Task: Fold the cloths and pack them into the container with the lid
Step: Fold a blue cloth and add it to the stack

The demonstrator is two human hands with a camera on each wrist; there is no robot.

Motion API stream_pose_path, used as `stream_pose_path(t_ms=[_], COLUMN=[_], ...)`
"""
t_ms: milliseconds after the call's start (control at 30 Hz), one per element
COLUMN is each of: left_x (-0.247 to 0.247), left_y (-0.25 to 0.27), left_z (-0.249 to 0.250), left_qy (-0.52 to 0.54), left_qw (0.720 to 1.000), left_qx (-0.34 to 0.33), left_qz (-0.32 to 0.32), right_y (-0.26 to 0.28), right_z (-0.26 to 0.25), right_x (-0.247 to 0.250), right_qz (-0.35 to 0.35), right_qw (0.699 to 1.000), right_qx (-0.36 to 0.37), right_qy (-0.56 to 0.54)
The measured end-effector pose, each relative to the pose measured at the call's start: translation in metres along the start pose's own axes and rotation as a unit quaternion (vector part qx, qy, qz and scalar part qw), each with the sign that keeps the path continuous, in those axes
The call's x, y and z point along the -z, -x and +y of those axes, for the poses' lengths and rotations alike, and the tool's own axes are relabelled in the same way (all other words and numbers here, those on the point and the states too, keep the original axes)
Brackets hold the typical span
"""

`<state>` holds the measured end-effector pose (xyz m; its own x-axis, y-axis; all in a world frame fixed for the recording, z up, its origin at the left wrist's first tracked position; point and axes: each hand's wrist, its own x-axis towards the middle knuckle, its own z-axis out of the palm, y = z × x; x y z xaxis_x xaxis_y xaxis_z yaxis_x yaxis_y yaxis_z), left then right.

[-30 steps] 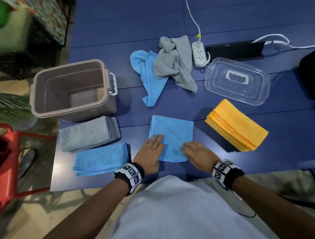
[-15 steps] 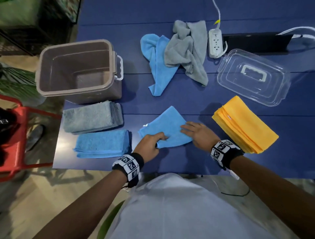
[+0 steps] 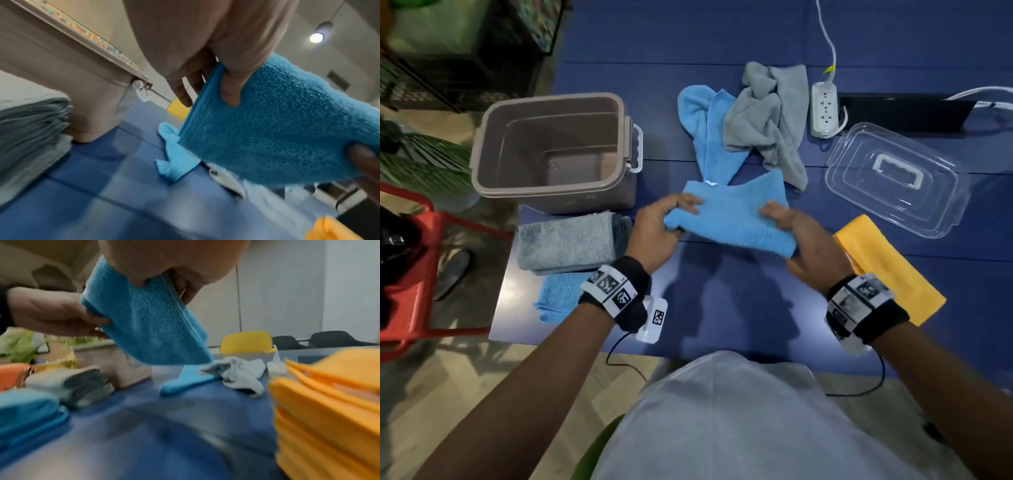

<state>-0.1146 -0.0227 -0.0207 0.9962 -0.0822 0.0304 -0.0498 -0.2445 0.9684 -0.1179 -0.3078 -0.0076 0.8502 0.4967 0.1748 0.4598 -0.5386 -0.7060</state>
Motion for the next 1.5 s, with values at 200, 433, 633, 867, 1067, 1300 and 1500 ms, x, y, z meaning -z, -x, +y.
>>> stream_pose_path(t_ms=[200, 433, 633, 867, 1067, 1300, 1500], left_x=[-0.023, -0.028, -0.040, -0.071, -0.085, -0.042, 0.062], left_y=[0.069, 0.060, 0.030, 0.019, 0.015, 0.016, 0.037], left_z=[-0.069, -0.075, -0.071, -0.065, -0.060, -0.042, -0.025], left_qy=[-0.228, -0.214, -0.203, -0.316, -0.215, -0.147, 0.030], left_qw=[0.942, 0.948, 0.936, 0.897, 0.891, 0.882, 0.893], left_qx=[0.112, 0.195, 0.283, 0.308, 0.400, 0.447, 0.442], left_qz=[-0.219, -0.128, -0.040, 0.009, 0.019, -0.013, 0.081], right_y=[0.083, 0.080, 0.046, 0.018, 0.011, -0.013, -0.070], right_z=[0.050, 0.049, 0.061, 0.056, 0.048, 0.030, -0.032], right_x=[-0.069, -0.079, -0.078, -0.087, -0.089, -0.089, -0.103], right_qz=[-0.228, -0.085, -0.060, -0.005, -0.076, -0.049, -0.087], right_qw=[0.964, 0.951, 0.920, 0.926, 0.887, 0.832, 0.863], right_qx=[-0.109, -0.297, -0.384, -0.375, -0.454, -0.480, -0.362], right_qy=[0.079, -0.024, -0.042, 0.046, -0.021, -0.272, -0.341])
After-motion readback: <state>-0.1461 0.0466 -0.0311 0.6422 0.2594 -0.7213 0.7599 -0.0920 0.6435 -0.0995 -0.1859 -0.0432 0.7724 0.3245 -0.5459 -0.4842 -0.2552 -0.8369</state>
